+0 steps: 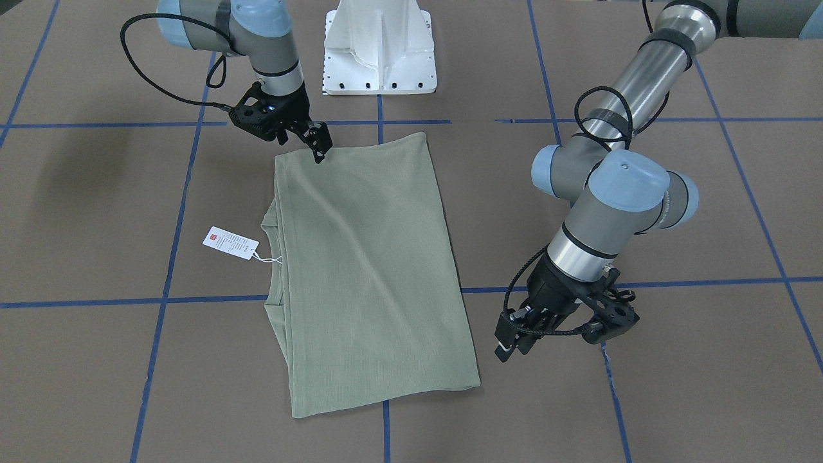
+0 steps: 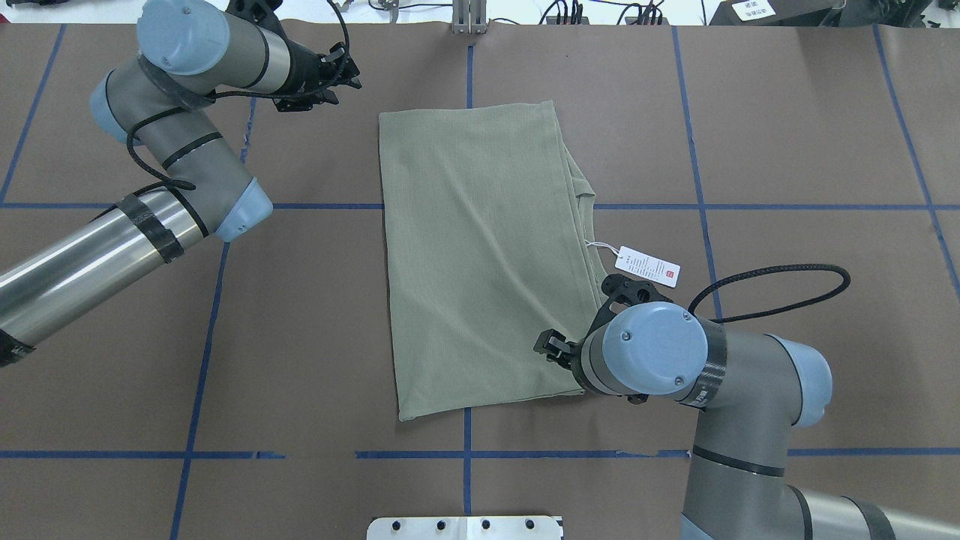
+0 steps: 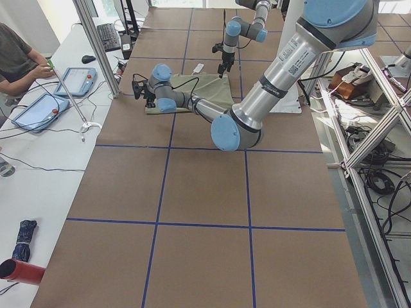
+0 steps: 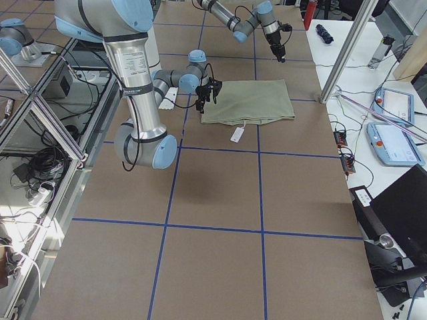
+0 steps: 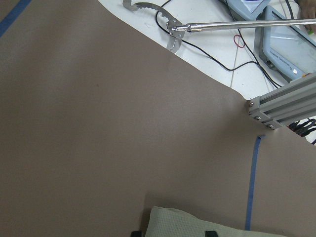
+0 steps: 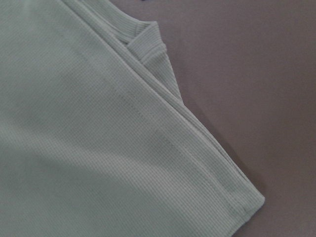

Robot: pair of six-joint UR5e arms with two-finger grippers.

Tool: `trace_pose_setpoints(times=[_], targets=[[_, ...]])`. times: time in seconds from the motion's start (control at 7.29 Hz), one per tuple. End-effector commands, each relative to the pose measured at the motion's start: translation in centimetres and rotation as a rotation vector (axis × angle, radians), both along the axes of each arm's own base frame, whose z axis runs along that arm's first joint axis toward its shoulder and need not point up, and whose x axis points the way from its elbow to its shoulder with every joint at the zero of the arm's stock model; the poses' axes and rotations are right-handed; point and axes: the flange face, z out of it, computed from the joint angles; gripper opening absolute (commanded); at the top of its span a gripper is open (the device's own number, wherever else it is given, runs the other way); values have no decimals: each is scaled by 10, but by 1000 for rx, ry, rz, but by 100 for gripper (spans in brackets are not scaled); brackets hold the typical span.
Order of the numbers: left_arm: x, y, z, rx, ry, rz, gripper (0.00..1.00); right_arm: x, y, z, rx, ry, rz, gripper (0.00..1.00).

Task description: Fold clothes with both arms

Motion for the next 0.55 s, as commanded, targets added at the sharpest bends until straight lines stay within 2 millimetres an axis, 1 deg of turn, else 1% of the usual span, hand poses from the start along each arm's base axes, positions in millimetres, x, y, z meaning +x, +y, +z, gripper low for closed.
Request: trace_pose_setpoints(times=[0.0,0.14,0.41], targets=[[1,0,-2,2,1,1,53,-14,7,14,-39,10,66,99],[1,1,-4,-3,6,-2,53,-16,7,14,-39,11,69,98],[1,2,-7,-3,8,-1,53,-19,6,22,-42,28,68,90]])
